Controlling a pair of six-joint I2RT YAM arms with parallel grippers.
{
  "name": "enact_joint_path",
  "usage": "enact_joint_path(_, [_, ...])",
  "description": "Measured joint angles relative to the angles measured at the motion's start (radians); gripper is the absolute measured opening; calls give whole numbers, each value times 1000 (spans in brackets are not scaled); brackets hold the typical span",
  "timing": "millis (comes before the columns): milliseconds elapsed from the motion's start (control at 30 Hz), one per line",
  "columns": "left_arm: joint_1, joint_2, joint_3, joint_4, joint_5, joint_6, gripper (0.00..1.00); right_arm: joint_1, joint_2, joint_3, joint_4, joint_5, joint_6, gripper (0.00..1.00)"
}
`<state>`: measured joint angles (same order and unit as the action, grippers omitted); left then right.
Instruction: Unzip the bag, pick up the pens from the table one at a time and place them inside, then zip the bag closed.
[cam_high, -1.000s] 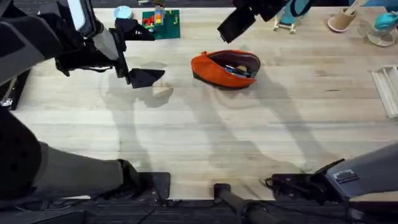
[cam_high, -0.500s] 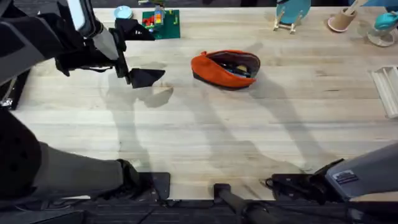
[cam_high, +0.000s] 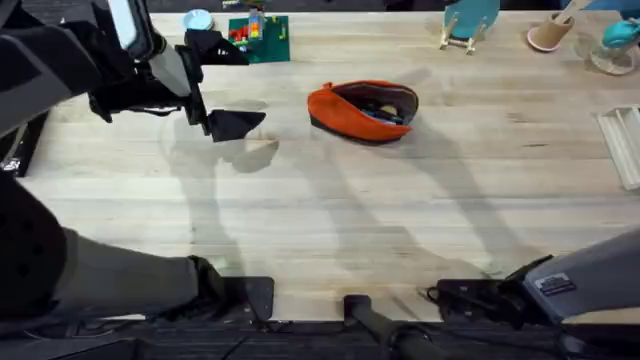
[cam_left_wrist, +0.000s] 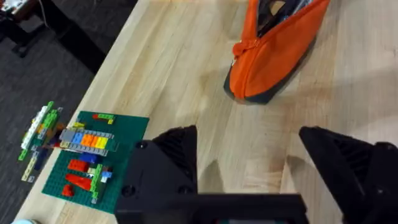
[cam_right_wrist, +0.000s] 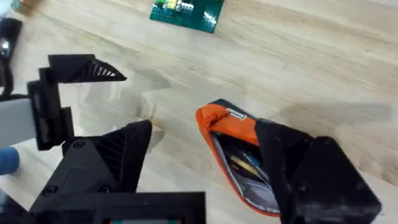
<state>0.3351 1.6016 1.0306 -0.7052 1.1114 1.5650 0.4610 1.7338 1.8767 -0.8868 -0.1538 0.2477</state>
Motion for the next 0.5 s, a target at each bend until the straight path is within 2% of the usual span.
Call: enact_joint_path(500, [0, 0, 0, 0, 0, 0, 992, 0, 156, 2, 17, 0, 48, 997])
